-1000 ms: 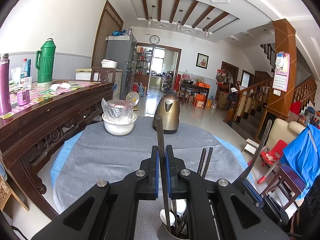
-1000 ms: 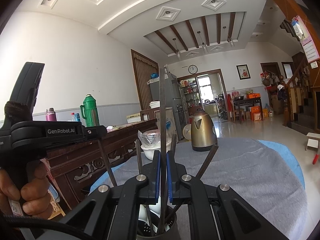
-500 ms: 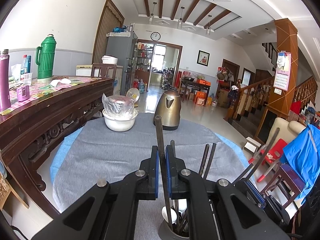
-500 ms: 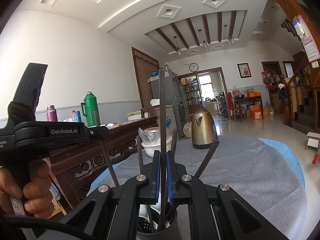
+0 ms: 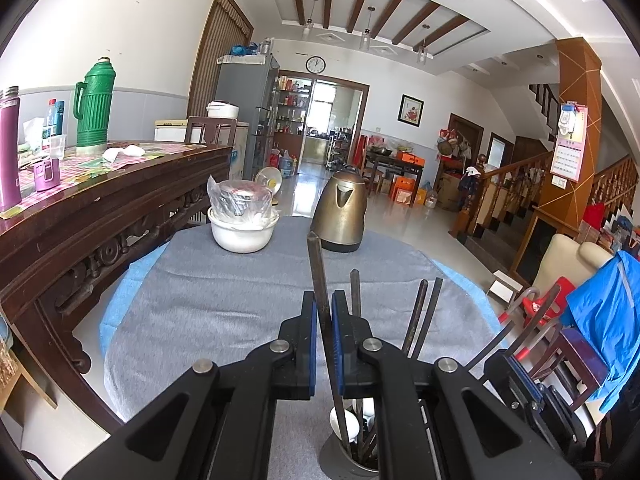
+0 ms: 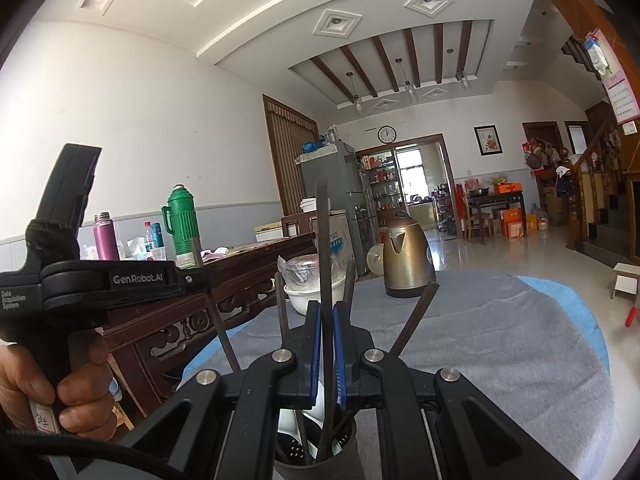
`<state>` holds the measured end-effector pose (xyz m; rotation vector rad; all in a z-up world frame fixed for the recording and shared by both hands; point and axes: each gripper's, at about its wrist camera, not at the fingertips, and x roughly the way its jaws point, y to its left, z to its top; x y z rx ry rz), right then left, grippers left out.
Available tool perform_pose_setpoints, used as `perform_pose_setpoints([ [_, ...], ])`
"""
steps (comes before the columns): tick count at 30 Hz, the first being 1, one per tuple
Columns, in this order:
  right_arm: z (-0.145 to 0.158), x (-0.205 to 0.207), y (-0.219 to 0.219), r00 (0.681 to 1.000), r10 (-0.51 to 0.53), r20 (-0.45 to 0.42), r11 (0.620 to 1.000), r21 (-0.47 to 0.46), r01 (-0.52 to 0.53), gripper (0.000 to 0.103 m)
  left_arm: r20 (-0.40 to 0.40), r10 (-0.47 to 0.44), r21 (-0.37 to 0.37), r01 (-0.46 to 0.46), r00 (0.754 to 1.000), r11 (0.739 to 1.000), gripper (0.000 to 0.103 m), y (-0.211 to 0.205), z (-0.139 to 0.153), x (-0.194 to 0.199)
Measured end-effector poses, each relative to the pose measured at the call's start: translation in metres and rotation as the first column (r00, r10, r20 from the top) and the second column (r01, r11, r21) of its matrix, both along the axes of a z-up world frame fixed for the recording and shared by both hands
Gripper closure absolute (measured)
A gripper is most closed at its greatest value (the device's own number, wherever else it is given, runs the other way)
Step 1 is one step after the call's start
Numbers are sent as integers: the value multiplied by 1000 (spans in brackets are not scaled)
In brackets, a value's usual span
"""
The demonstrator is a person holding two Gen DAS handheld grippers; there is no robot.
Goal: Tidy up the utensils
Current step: 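Open the left gripper and withdraw it from the black cup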
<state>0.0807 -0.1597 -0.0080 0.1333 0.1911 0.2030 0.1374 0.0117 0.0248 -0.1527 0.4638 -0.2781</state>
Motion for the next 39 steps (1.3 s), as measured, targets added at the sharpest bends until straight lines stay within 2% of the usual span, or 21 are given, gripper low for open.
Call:
perform_pose_setpoints([
  [4, 2, 3, -2, 1000, 1, -15, 1000, 17, -1, 91, -10, 5, 6, -4, 1000, 1000, 90, -1, -1, 0],
  [5, 3, 2, -4, 1000, 0, -16, 1000, 22, 1, 84, -12, 7, 8, -7, 1000, 1000, 86, -1, -1, 1],
  [6, 3, 2, -5, 1000, -3, -16, 1000, 28, 4, 71, -14, 10, 13, -9, 1000, 1000, 77, -1, -1, 0],
  [7, 4, 1, -7, 1000, -7, -15, 999, 36, 7, 63, -11, 13, 17, -13, 1000, 1000, 68, 0, -1, 0],
  [8, 6, -1, -10, 1000, -14, -8, 999, 50, 14, 40, -3, 21, 24, -21, 1000, 999, 65, 0, 0, -2],
  [9, 7, -5, -13, 1000, -25, 12, 998, 63, 24, 34, 2, 27, 31, -27, 1000, 999, 57, 1, 0, -4],
  [10, 9, -6, -16, 999, -30, 26, 997, 67, 28, 34, 6, 31, 37, -31, 999, 999, 50, 1, 1, -6],
  [12, 14, -9, -17, 999, -30, 35, 998, 59, 28, 34, 8, 39, 44, -39, 999, 998, 42, 3, 3, -9],
  [16, 22, -16, -20, 997, -42, 62, 998, 47, 39, 34, 11, 52, 87, -53, 999, 995, 30, 5, 7, -15],
  [22, 32, -25, -24, 997, -68, 48, 998, 13, 68, 34, -10, 113, 161, -110, 994, 981, 22, 16, 8, -23],
  [29, 48, -36, -22, 997, -79, 4, 996, -41, 79, 34, -39, 220, 255, -203, 975, 945, 15, 32, 8, -36],
  [37, 59, -44, -15, 991, -51, -120, 997, -65, 43, 34, -71, 299, 327, -261, 952, 908, 11, 42, 3, -49],
  [39, 61, -48, -14, 986, -51, -157, 997, -68, 40, 34, -83, 300, 326, -258, 950, 909, 11, 45, 3, -50],
])
